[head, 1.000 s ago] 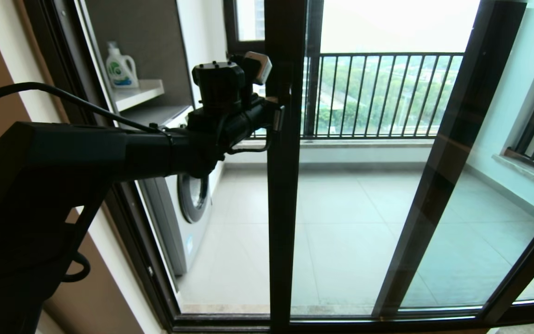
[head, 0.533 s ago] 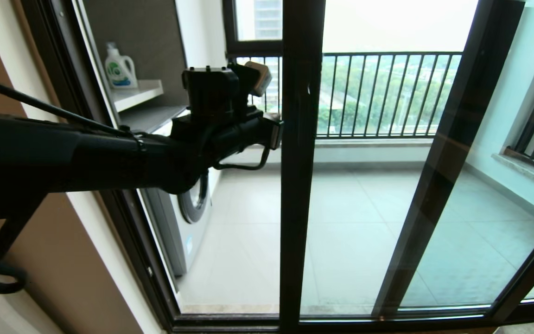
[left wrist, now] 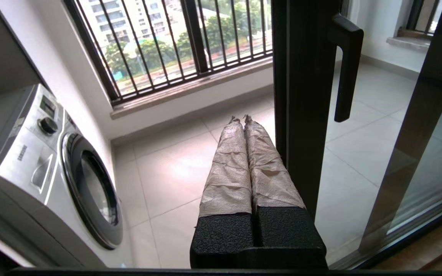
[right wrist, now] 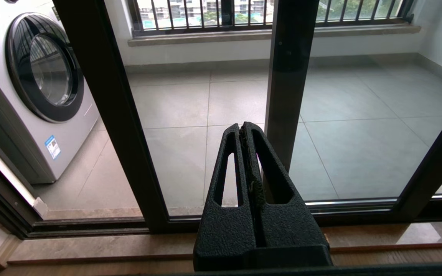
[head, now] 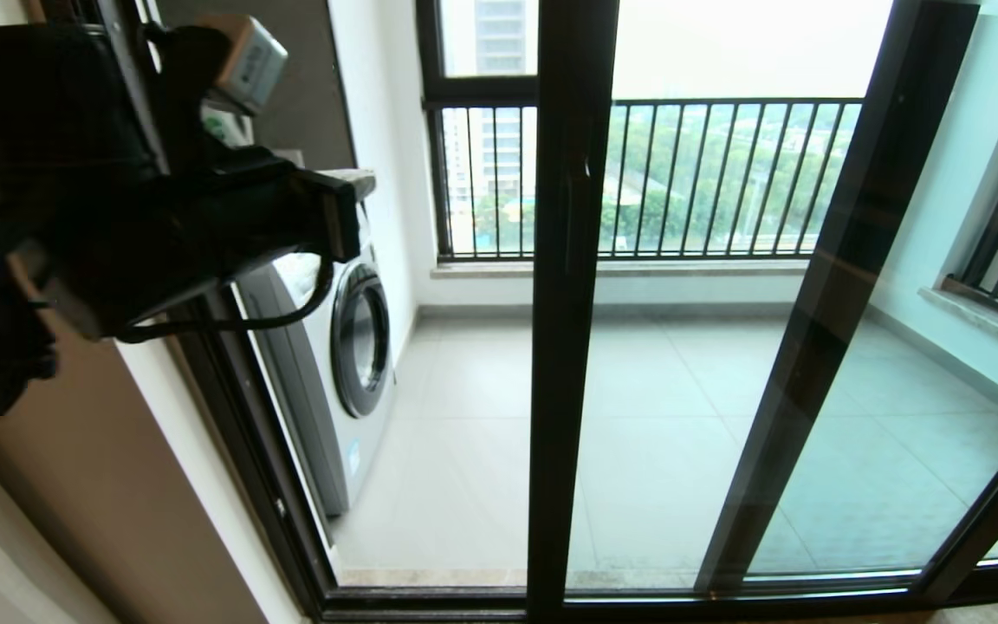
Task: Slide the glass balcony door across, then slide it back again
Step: Open the slid door
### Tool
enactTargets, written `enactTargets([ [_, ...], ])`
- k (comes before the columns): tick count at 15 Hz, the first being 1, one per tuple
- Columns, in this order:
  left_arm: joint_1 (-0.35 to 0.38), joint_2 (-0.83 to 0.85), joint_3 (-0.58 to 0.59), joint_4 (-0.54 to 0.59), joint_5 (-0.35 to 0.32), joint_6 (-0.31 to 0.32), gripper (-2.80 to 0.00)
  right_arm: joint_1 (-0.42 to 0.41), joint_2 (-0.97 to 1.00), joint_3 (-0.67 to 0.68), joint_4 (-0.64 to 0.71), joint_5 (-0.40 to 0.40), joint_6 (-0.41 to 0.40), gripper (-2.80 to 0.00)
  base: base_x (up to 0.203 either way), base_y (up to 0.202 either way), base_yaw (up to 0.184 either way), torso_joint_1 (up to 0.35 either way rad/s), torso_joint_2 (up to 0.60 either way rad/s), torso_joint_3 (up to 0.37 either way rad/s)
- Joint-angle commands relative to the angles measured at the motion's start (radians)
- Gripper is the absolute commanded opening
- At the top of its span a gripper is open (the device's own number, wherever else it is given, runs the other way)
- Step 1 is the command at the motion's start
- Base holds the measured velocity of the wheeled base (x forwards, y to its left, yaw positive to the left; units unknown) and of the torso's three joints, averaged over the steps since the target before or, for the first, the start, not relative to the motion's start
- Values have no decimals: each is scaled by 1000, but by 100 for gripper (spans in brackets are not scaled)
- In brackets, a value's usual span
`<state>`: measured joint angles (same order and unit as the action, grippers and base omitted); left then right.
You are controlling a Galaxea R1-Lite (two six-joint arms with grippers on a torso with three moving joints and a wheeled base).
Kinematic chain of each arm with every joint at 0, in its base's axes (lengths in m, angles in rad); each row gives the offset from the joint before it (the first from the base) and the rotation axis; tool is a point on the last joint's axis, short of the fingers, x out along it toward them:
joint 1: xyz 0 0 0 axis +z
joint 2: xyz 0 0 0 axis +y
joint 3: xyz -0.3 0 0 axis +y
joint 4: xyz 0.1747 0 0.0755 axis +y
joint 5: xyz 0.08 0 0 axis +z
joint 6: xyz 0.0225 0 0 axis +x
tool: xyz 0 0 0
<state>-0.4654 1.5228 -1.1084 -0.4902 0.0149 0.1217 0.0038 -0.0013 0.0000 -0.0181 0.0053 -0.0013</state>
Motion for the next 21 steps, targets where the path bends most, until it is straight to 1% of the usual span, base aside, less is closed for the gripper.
enactTargets([
  [1, 60, -296, 176, 1, 2, -1, -280, 1, 1, 8, 0, 1, 0, -280, 0, 0, 0, 0, 0, 0],
  [2, 98, -386, 236, 9, 2, -1, -280, 1, 1, 8, 0, 1, 0, -280, 0, 0, 0, 0, 0, 0],
  [4, 162, -568, 307, 64, 2, -3, -280, 1, 1, 8, 0, 1, 0, -280, 0, 0, 0, 0, 0, 0],
  [5, 181, -664, 333, 121, 3, -3, -280, 1, 1, 8, 0, 1, 0, -280, 0, 0, 0, 0, 0, 0],
  [7, 218, -859, 358, 288, 1, -4, -280, 1, 1, 8, 0, 1, 0, -280, 0, 0, 0, 0, 0, 0],
  [9, 293, -1028, 375, 438, -2, -6, -280, 1, 1, 8, 0, 1, 0, -280, 0, 0, 0, 0, 0, 0],
  [10, 357, -1093, 383, 485, -6, -6, -280, 1, 1, 8, 0, 1, 0, -280, 0, 0, 0, 0, 0, 0],
  [11, 400, -1140, 389, 517, -9, -6, -280, 1, 1, 8, -2, 1, 0, -280, 0, 0, 0, 0, 0, 0],
  [12, 424, -1192, 398, 555, -14, -4, -280, 1, 1, 8, 0, 1, 0, -280, 0, 0, 0, 0, 0, 0],
  [13, 438, -1253, 422, 595, -30, 4, -280, 1, 1, 8, -1, 1, 0, -280, 0, 0, 0, 0, 0, 0],
  [16, 455, -1481, 556, 712, -126, 42, -280, 1, 1, 8, 0, 1, 0, -280, 0, 0, 0, 0, 0, 0],
  [17, 458, -1517, 622, 733, -129, 52, -280, 1, 1, 8, -2, 1, 0, -280, 0, 0, 0, 0, 0, 0],
  [19, 461, -1523, 760, 703, -88, 44, -280, 1, 1, 8, 0, 1, 0, -280, 0, 0, 0, 0, 0, 0],
  [20, 461, -1523, 837, 651, -72, 44, -280, 1, 1, 8, 0, 1, 0, -280, 0, 0, 0, 0, 0, 0],
  [21, 462, -1522, 927, 572, -58, 48, -280, 1, 1, 8, 0, 1, 0, -280, 0, 0, 0, 0, 0, 0],
])
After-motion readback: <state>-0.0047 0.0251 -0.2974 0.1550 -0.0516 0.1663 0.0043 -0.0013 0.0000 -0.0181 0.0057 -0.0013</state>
